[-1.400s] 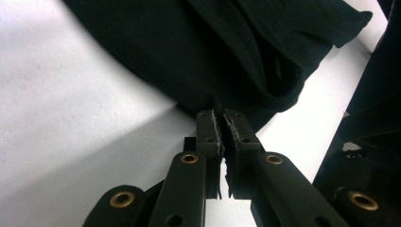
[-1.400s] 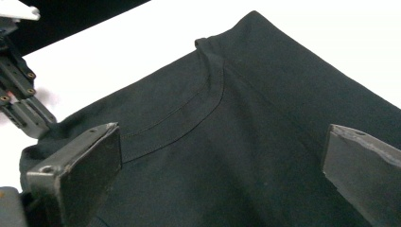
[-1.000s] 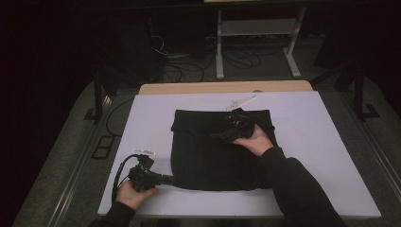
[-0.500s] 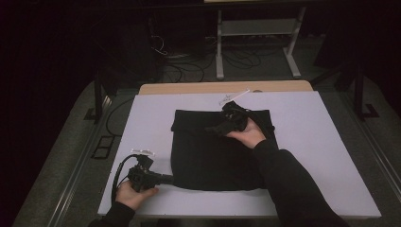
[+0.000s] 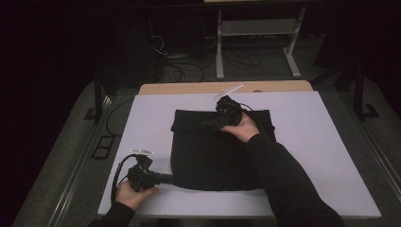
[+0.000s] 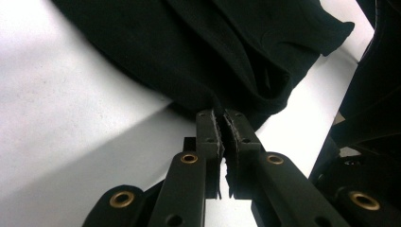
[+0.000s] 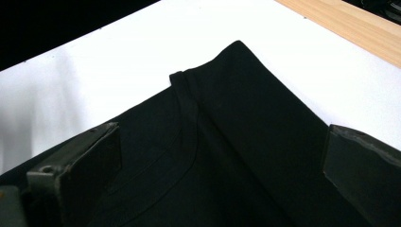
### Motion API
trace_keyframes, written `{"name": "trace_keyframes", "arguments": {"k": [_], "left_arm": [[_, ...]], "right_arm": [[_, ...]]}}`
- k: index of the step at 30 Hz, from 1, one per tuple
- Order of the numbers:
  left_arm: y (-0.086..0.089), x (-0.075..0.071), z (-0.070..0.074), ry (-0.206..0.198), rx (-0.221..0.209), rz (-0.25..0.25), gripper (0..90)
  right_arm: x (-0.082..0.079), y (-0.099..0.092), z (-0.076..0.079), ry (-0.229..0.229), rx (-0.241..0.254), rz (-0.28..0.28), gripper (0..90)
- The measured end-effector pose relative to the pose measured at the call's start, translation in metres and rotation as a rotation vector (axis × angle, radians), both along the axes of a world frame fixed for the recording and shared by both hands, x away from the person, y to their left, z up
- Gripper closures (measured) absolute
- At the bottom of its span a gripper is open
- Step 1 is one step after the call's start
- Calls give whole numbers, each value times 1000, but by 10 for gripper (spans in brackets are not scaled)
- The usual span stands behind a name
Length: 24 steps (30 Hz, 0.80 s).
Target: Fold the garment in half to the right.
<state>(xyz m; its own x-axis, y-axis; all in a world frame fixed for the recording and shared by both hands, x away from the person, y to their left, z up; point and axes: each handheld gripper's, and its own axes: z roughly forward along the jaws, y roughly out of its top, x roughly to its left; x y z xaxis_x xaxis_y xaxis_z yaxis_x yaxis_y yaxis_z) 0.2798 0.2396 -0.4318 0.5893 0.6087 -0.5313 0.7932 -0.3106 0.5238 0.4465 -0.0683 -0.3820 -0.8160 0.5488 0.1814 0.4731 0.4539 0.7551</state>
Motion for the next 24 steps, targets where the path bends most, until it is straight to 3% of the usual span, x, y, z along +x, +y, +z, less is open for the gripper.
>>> {"name": "trace_keyframes", "arguments": {"k": [24], "left_arm": [[0,0,0,6,-11,0,834]], "right_arm": [[21,24,-3,-2,-55,-5,0]]}}
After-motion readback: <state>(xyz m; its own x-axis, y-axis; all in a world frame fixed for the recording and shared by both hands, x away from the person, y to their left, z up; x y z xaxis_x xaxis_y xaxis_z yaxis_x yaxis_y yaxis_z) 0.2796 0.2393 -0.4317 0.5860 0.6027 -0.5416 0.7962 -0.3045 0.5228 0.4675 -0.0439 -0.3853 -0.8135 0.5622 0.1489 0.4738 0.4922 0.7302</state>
